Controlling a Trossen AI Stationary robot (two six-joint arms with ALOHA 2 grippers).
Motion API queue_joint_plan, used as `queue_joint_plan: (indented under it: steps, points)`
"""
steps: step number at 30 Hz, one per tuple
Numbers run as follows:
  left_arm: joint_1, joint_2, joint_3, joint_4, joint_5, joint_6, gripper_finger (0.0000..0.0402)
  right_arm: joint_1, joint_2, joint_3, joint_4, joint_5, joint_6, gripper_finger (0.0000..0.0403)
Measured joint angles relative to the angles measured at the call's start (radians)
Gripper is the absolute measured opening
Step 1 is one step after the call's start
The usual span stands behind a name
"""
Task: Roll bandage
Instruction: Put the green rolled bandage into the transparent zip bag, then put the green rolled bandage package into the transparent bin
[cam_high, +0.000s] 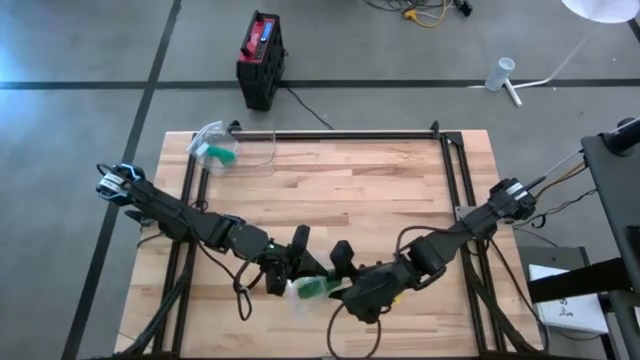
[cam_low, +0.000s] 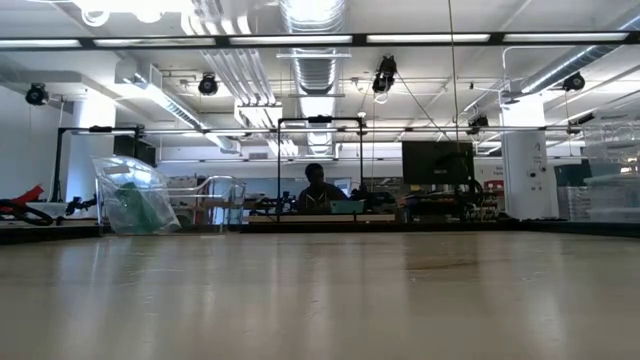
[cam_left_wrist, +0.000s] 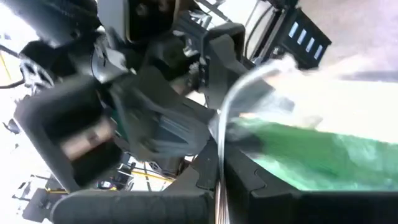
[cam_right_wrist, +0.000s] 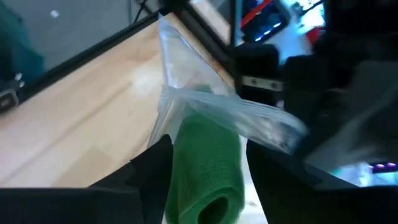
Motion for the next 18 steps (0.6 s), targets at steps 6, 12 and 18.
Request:
queue_joint_plan:
  steps: [6, 12, 18]
  points:
    - [-0.004, -0.006, 0.000, -0.032, 0.001, -0.010, 0.0000, 0.041, -0.048, 0.000, -0.066, 0.107, 0.078, 0.0196]
    - [-0.006, -0.020, 0.000, -0.114, 0.005, 0.006, 0.0000, 0.067, -0.096, 0.007, -0.090, 0.119, 0.284, 0.0184]
    - [-0.002, -0.083, -0.001, -0.338, -0.168, -0.096, 0.0000, 0.070, -0.156, 0.036, -0.158, 0.147, 0.450, 0.0171]
